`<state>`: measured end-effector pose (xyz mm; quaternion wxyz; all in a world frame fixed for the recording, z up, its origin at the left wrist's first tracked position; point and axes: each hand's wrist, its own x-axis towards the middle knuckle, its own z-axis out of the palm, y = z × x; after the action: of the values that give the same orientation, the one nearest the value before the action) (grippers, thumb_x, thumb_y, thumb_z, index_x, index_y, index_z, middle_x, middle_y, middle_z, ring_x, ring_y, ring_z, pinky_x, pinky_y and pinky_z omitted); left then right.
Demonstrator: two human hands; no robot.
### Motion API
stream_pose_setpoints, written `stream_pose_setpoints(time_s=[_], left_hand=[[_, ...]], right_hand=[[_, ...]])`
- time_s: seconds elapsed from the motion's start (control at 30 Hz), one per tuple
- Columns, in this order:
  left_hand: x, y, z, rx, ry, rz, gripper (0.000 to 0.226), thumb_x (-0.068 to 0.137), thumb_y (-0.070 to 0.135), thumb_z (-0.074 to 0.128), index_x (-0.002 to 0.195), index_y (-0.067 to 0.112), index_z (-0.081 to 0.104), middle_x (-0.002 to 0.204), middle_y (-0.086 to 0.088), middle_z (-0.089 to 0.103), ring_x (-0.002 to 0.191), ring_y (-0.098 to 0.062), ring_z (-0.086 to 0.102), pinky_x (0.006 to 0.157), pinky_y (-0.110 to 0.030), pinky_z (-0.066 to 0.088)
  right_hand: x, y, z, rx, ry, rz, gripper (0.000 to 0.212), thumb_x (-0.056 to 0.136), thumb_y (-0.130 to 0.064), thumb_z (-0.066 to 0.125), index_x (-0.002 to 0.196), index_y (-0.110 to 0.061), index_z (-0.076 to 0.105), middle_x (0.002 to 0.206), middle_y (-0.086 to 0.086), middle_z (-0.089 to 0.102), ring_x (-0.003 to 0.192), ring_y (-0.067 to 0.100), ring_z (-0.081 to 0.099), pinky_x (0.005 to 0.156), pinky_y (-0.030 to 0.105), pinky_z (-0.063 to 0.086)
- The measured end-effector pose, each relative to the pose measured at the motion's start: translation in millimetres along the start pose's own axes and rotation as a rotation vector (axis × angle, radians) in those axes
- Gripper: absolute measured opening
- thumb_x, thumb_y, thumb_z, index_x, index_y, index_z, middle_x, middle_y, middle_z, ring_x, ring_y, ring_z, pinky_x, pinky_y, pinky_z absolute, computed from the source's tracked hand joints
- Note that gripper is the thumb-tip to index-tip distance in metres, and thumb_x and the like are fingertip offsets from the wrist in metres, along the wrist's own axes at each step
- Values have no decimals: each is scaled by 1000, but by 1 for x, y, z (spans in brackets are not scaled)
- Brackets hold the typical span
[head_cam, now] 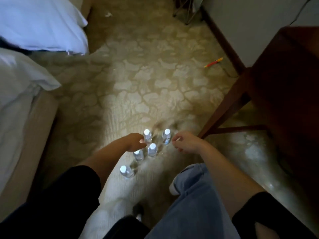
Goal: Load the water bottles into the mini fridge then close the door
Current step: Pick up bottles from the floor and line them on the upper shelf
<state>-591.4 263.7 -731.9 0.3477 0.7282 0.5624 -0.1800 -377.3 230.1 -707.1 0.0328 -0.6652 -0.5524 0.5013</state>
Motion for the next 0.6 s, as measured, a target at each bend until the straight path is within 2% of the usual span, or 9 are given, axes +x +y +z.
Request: stream_pose_setpoints(time_s=[0.17, 0.27, 0.37, 0.5, 0.6], left_hand=[[33, -37, 62, -176, -3, -164, 37, 97, 22, 46, 129, 3, 49, 135, -14, 52, 123, -26, 49, 100, -30, 37], [54, -54, 90, -227, 1, -285, 46, 95, 26, 50, 135, 4, 42, 140, -14, 47, 127, -27, 45, 103, -32, 36], [74, -65, 109, -225, -24, -362, 50, 95, 28, 51, 136, 3, 39, 139, -16, 47, 125, -29, 47, 100, -34, 39], [106, -72, 122, -190, -19, -404, 56, 92, 31, 54, 137, 4, 36, 134, -17, 50, 120, -31, 51, 96, -37, 42], [131, -73, 128, -213, 24, -411, 61, 88, 31, 60, 138, 8, 34, 128, -19, 53, 115, -34, 53, 93, -41, 45]], right_hand=[[49, 31, 42, 112, -32, 16, 13, 92, -16, 52, 99, -12, 62, 78, 0, 59, 73, 15, 56, 70, 29, 46], [75, 48, 56, 125, -75, 44, 13, 91, -12, 49, 91, -13, 62, 79, 1, 57, 73, 13, 53, 67, 25, 42], [101, 58, 50, 139, -68, 70, 14, 91, -13, 50, 98, -10, 62, 89, 4, 60, 82, 18, 57, 69, 26, 43], [129, 79, 42, 128, -40, 109, 8, 92, -17, 52, 96, -15, 58, 100, 7, 61, 89, 23, 61, 75, 33, 47], [143, 86, 43, 119, -76, 113, 16, 92, -19, 53, 105, -14, 59, 103, 9, 63, 94, 26, 63, 85, 40, 51]])
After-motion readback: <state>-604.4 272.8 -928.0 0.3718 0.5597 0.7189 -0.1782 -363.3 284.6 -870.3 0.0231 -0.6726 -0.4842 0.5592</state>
